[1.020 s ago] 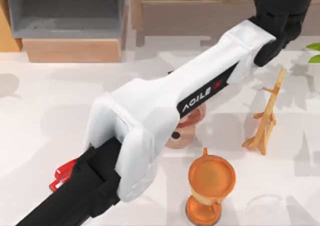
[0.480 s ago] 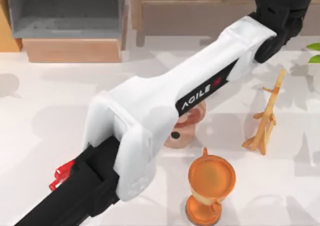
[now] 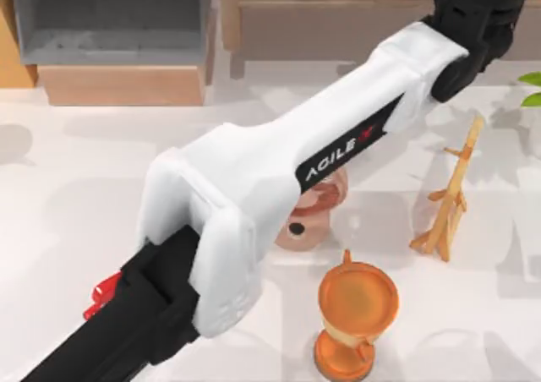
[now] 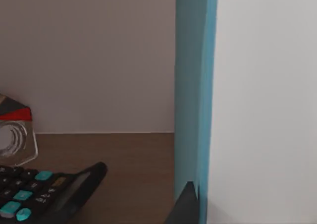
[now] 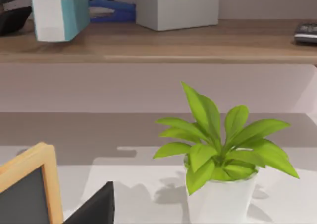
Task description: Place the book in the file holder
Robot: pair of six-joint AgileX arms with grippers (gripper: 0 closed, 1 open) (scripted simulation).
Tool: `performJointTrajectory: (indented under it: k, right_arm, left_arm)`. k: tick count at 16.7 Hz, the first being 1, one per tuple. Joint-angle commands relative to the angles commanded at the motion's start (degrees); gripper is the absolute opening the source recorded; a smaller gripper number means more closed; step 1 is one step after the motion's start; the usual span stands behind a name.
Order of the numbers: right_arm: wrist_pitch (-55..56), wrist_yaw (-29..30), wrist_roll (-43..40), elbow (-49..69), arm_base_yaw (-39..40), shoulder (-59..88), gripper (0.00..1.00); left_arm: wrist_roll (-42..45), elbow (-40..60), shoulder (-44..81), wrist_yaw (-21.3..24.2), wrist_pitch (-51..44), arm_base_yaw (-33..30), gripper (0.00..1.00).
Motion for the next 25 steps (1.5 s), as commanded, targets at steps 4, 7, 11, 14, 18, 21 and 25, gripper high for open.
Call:
performJointTrajectory:
  k: [4,7,11,14,18,21,25]
  right_arm:
    - [0.0,0.0,0.0,0.0,0.0,0.0,1.0]
    - [0.0,0.0,0.0,0.0,0.0,0.0,1.0]
    - [0.0,0.0,0.0,0.0,0.0,0.0,1.0]
    - [0.0,0.0,0.0,0.0,0.0,0.0,1.0]
    - [0.0,0.0,0.0,0.0,0.0,0.0,1.0]
    - [0.0,0.0,0.0,0.0,0.0,0.0,1.0]
    - [0.0,0.0,0.0,0.0,0.0,0.0,1.0]
  left_arm:
    - [0.85,-7.58,-5.35,3.5,0.24,-2.08,0.0]
    - [1.65,-15.51,-10.58,7.69,0.8,-5.16,0.0]
    - [2.92,-26.87,-18.12,14.78,2.47,-10.67,0.0]
    - [4.32,-35.63,-24.44,20.54,4.31,-14.72,0.0]
    - [7.89,-48.85,-34.89,27.94,7.29,-18.23,0.0]
    - [12.41,-59.79,-44.14,32.73,10.03,-18.84,0.0]
    - [21.36,-75.63,-56.76,37.15,14.27,-15.77,0.0]
